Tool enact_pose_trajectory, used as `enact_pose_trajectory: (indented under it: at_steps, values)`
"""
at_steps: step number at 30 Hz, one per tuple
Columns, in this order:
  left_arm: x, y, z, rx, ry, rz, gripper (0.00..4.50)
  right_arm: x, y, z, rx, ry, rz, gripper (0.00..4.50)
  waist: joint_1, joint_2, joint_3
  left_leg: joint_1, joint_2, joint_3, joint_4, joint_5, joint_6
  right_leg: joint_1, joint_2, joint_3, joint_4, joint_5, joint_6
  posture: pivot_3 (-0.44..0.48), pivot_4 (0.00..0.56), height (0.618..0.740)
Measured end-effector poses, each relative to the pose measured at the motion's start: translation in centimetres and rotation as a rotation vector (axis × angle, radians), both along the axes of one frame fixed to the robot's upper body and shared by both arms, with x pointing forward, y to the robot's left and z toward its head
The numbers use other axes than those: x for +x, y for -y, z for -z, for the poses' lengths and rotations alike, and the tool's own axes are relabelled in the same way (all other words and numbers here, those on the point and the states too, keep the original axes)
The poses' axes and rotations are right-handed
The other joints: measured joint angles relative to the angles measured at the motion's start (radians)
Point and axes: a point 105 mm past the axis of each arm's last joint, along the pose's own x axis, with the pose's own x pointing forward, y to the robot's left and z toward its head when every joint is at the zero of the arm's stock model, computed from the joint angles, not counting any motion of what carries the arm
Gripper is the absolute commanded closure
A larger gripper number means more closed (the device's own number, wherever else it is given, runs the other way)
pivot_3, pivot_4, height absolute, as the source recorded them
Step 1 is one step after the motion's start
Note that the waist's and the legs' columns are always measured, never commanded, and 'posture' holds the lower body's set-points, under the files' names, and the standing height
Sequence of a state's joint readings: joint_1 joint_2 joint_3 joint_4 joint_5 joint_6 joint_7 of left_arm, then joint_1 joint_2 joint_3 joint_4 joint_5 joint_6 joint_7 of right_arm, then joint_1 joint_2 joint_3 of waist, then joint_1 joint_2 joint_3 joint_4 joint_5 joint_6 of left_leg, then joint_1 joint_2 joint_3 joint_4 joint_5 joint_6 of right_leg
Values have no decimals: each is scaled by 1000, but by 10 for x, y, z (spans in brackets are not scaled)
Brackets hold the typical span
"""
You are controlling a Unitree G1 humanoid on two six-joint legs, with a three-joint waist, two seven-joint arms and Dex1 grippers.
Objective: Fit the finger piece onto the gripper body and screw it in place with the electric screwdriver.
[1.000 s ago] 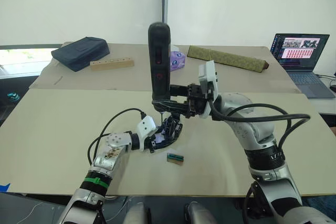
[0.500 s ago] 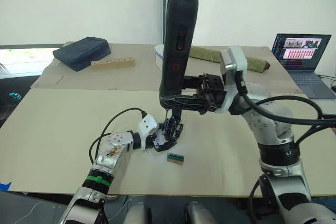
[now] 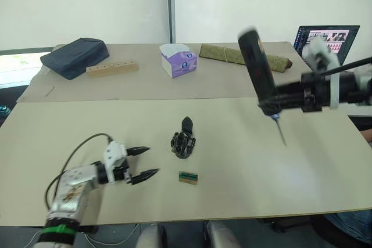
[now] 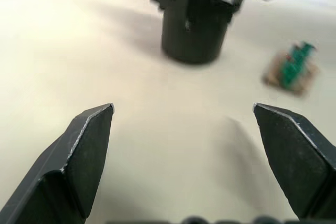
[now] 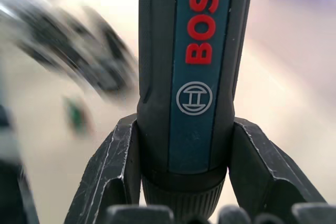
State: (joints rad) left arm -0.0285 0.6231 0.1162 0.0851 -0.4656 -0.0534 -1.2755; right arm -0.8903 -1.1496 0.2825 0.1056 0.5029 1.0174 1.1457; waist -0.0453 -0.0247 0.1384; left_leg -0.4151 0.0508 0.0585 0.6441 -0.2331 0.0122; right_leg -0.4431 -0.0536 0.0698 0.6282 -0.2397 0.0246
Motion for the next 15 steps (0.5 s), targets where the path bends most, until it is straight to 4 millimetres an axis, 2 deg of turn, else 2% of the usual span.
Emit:
enact_pose_trajectory:
  at_steps: [2,7,15]
  values:
    - [-11,-1,-20,-9,48,57,18,5,19,34,-138,-78,79,2600,4,3,4,-4,-2,2,0,1,-1,-5,1,0,0,0,3,0,150,740]
    - [-16,-6,-43,-55,58,53,18,-3,47,90,-409,-223,70,2600,25,6,5,-15,-6,5,7,1,0,-14,0,0,1,4,10,0,150,740]
    - [-16,-10,-36,-67,-17,-12,18,8,49,98,-415,-215,65,2600,29,0,9,-11,-6,10,17,3,0,-5,2,0,1,8,11,0,150,740]
